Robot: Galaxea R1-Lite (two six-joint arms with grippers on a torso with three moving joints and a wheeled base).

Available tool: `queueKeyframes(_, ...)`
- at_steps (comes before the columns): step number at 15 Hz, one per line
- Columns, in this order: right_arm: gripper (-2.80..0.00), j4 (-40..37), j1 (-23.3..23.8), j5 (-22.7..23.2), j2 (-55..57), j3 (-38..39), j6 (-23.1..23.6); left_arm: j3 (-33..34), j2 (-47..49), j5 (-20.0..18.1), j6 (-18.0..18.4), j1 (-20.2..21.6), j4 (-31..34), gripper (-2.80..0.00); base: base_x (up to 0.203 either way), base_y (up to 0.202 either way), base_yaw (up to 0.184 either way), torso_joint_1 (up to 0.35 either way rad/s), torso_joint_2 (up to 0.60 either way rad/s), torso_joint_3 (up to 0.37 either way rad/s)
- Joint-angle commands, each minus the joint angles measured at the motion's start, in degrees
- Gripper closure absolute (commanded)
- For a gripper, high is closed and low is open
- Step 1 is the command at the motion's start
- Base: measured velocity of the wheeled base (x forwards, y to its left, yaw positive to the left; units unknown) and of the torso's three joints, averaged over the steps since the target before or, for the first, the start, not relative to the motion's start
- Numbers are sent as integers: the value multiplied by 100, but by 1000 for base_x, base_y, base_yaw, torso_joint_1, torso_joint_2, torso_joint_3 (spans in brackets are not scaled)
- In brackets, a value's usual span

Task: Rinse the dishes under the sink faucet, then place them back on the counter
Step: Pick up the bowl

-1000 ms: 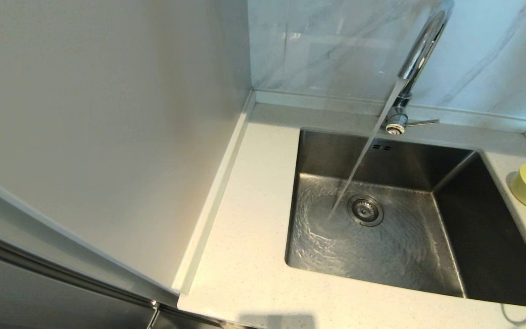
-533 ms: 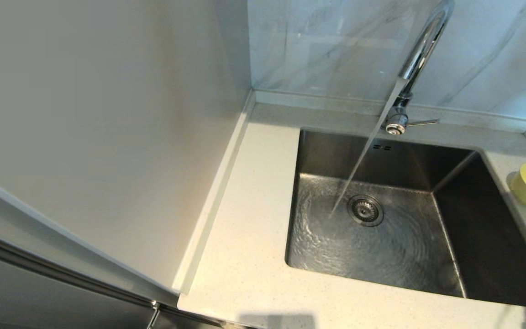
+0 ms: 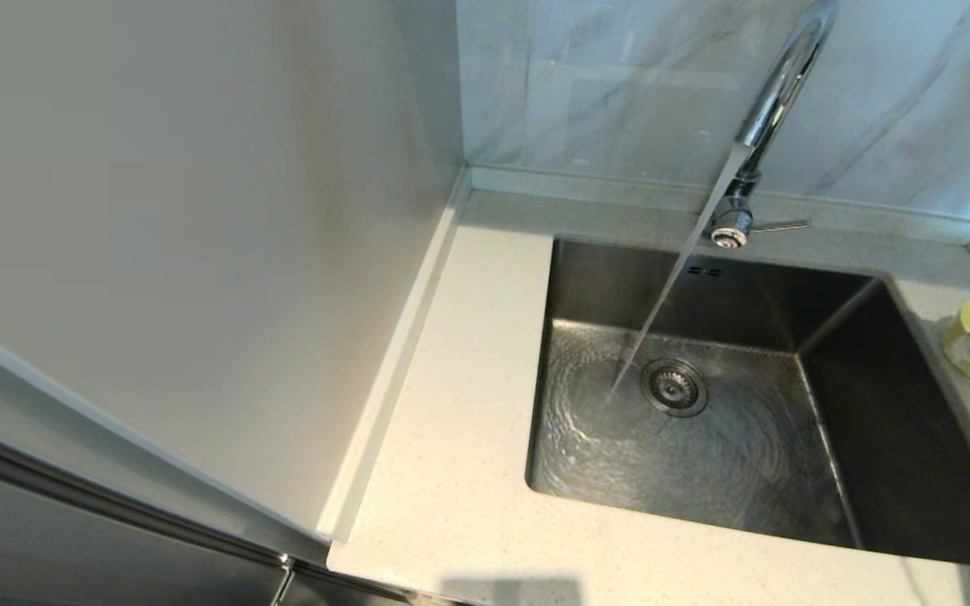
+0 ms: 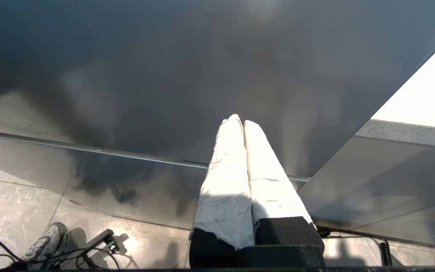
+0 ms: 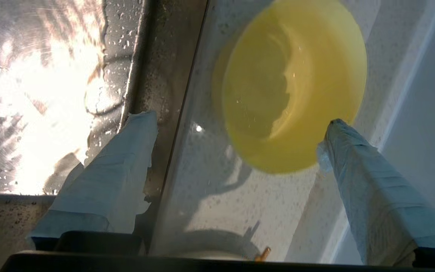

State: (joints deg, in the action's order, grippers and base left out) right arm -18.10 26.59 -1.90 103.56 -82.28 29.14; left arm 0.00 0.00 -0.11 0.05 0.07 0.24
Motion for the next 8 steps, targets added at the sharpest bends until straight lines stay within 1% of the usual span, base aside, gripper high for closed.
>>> queueKeyframes(1,-280,-144,-13,-1,514,-375,-71,0,0,2,-5,1,2,0,0,0,0,0,0,0)
queueKeyframes(3,-280,-382,-21,-3,847,-802,-410,0,0,-7,1,1,2,0,0,0,0,0,0,0)
queueKeyframes(4,-280,-518,-22,-3,950,-934,-503,0,0,2,-5,1,2,0,0,0,0,0,0,0)
queueKeyframes(8,-280,-554,-22,-3,1181,-1138,-558,0,0,-6,3,1,2,0,0,0,0,0,0,0)
